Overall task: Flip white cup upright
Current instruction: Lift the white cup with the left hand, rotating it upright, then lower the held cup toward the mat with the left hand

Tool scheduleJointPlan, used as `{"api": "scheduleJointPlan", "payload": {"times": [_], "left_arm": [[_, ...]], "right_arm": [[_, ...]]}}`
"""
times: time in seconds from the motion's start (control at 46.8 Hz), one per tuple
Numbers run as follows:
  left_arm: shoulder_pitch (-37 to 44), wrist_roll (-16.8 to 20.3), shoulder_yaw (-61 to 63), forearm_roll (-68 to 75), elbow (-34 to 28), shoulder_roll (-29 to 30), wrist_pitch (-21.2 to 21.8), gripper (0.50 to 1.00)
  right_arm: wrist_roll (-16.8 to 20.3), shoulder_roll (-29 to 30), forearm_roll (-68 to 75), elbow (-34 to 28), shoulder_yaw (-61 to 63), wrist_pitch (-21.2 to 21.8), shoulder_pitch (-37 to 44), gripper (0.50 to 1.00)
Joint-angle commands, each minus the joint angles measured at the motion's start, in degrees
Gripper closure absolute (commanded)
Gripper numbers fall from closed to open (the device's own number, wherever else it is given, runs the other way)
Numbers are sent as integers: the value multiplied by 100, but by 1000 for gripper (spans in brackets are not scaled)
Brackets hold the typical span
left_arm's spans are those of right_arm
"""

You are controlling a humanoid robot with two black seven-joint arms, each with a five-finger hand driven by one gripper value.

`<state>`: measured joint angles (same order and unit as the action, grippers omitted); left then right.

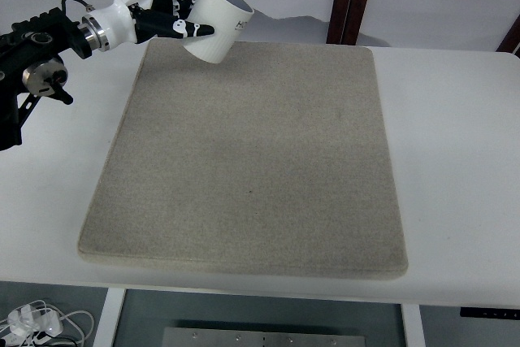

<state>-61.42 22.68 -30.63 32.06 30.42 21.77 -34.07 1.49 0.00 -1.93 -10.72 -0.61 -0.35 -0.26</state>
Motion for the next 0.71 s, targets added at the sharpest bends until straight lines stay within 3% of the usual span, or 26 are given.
{"api": "scheduleJointPlan", "payload": {"times": [0.0, 0.342, 0.684], "left_arm": [[113, 315, 4, -252, -229, -14, -93, 1000], [543, 1232, 4, -886, -643, -366, -93, 1000], [886, 1232, 4, -859, -660, -533, -93, 1000]], "right_arm": [[0, 0, 0, 0, 0, 0, 0, 548], [0, 0, 0, 0, 0, 0, 0, 548], [0, 0, 0, 0, 0, 0, 0, 548]]}}
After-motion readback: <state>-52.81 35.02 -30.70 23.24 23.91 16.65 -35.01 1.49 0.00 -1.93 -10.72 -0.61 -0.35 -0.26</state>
